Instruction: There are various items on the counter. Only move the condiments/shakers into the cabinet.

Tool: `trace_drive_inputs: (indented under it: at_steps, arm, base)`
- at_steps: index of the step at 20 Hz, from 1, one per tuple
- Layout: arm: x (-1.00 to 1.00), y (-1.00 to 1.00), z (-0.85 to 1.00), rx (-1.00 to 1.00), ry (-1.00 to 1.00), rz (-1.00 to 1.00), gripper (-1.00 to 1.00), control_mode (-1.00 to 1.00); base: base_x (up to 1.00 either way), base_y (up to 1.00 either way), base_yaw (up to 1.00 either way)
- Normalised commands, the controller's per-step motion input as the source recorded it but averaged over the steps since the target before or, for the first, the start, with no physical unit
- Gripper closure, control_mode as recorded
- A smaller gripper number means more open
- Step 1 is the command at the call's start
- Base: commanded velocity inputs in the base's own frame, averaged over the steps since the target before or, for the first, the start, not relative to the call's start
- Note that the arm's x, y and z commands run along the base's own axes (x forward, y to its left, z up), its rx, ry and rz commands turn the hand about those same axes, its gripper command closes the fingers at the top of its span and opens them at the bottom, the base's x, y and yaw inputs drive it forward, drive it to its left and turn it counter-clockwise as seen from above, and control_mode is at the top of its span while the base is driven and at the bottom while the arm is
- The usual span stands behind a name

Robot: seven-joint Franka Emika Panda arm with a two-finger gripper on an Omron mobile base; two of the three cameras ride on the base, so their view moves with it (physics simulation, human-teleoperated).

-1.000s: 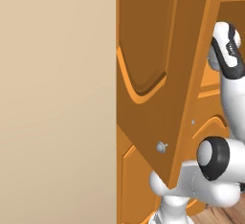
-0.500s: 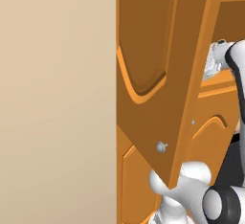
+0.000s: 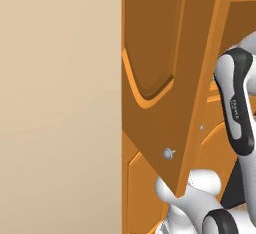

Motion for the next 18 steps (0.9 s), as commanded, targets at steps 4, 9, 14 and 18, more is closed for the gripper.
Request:
trace_drive_inputs:
  at_steps: [4,9,14,18]
  arm:
    - [-0.2,-0.61,-0.04,0.0,0.37,-0.36,-1.0,-1.0]
    - [-0.86,-0.24,-0.43,0.0,0.08,-0.25,-1.0,-1.0]
    - [-0.73,-0.02,-0.44,0.0,0.0,-0.14,-1.0,-1.0]
    - [-0.16,0.09,-0.17,0.0,-0.01,-0.03,-1.0,-1.0]
  base:
    - [0.0,0.0,0.0]
    - [0.0,0.0,0.0]
    - [0.0,0.0,0.0]
    - [0.0,0.0,0.0]
